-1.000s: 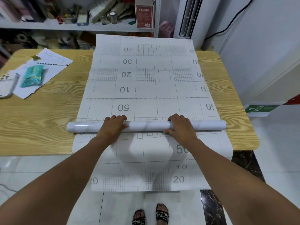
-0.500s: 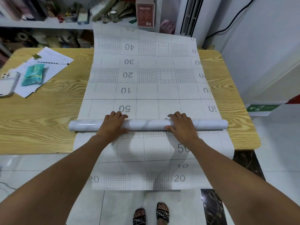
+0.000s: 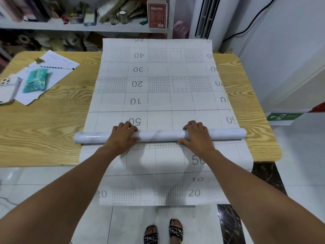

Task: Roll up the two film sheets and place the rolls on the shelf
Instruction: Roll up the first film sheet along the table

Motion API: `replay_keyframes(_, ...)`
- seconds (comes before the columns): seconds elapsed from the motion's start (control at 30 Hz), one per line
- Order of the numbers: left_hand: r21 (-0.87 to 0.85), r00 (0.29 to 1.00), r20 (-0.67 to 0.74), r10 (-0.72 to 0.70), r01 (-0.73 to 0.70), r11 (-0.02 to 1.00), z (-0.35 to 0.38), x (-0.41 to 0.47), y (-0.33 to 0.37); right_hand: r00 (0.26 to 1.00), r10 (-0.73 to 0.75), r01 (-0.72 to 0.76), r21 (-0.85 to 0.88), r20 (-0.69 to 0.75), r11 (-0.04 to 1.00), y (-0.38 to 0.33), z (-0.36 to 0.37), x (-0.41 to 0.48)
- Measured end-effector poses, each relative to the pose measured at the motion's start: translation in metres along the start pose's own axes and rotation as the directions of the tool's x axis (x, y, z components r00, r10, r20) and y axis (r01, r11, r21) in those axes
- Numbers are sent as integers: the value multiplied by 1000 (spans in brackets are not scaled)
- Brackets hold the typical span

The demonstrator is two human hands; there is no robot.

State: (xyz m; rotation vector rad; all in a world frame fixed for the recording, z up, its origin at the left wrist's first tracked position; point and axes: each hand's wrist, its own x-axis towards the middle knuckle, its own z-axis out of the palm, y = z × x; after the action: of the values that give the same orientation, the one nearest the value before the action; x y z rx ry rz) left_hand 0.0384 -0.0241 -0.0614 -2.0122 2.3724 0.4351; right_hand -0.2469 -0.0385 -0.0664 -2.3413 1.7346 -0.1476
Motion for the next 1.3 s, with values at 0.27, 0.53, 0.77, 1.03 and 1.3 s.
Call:
replay_keyframes(0.27, -46, 999, -30, -27, 25, 999, 1, -3, 2, 999, -5, 4, 16, 47, 1000, 1, -2, 2)
replay_keyframes(0.53, -40, 1000, -20, -20, 19, 999, 3, -5, 3, 999, 47, -48, 75, 18, 996, -6, -1, -1)
replay_keyframes(0.77, -32, 1000, -26, -14, 13, 999, 4, -1, 2, 999, 32, -32, 2, -8, 999, -3, 5, 0)
replay_keyframes(1.03, 34, 998, -53, 42, -41, 999, 3, -1, -2, 999, 27, -32, -124, -36, 992, -3, 5, 1)
replay_keyframes(1.3, 39, 999, 26, 31, -32, 999, -1, 2, 2, 998, 19, -22, -52, -64, 998, -1, 8, -1)
